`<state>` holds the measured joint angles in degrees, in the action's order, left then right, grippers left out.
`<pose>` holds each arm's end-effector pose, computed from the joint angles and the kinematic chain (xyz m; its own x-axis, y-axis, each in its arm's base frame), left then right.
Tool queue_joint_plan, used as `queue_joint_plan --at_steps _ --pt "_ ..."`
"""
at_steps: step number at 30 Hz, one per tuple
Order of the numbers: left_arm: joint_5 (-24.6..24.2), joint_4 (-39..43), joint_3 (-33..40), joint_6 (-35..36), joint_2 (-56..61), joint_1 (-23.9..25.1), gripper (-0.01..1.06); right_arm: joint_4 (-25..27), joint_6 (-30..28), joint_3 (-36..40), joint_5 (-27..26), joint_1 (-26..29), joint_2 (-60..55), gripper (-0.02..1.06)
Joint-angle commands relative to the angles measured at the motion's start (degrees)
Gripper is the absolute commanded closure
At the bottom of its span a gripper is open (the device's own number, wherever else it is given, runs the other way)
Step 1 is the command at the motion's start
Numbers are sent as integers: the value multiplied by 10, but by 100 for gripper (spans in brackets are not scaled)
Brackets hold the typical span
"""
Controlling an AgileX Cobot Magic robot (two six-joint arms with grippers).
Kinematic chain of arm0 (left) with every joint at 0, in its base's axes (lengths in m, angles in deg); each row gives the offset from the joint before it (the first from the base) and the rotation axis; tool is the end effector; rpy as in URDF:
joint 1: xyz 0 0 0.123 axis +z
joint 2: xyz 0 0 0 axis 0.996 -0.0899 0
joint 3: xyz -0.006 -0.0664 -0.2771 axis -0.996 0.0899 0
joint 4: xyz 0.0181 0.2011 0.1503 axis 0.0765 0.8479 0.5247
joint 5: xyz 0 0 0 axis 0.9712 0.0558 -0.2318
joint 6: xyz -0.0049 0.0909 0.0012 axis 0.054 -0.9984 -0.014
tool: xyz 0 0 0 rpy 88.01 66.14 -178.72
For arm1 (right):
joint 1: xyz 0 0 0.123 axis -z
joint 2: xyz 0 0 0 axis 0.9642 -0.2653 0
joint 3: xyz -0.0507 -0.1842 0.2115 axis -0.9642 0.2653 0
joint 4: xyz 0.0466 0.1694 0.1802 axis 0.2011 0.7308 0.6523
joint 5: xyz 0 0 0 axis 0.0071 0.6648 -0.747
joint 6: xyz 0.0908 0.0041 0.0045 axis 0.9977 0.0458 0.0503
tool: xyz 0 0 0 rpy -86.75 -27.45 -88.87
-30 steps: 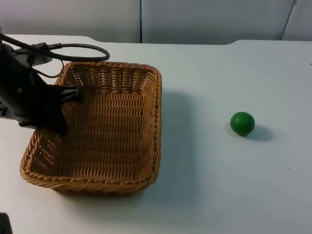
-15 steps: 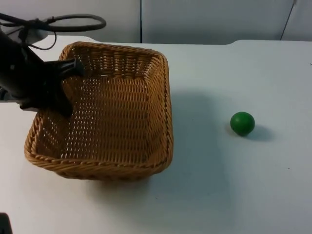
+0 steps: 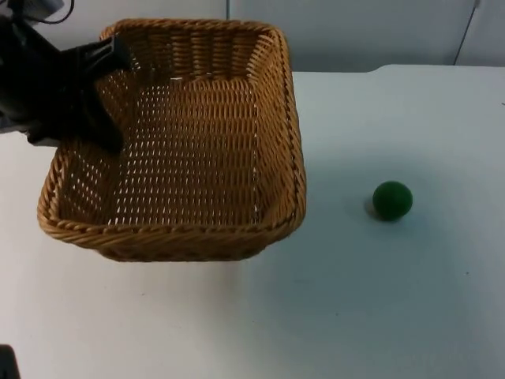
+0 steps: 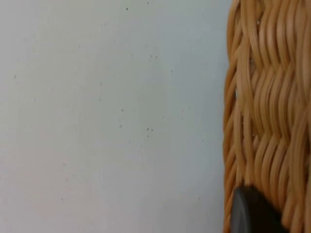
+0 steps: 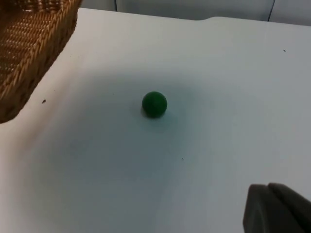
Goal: Pick up the basket with the left hand and place the ball into the basket with the right hand.
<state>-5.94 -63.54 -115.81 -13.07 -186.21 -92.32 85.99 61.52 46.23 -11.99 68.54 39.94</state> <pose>0.3300 -0.0849 0.1772 -0.9549 -0.1452 -0.2591 0.0099 0.8561 -0.5167 -0.0087 0.0072 0.2798 -0.4492 -0.1333 -0.8834 -0.2226 0.9743 -0.0338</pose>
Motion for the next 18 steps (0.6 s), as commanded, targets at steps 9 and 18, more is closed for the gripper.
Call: queue_joint_plan --at_steps 9,18 --pt "14 -132 84 -89 8 -1 105 -1 1 2 -4 3 2 105" --pt "15 -165 97 -121 8 -1 105 -1 1 2 -4 3 2 105"
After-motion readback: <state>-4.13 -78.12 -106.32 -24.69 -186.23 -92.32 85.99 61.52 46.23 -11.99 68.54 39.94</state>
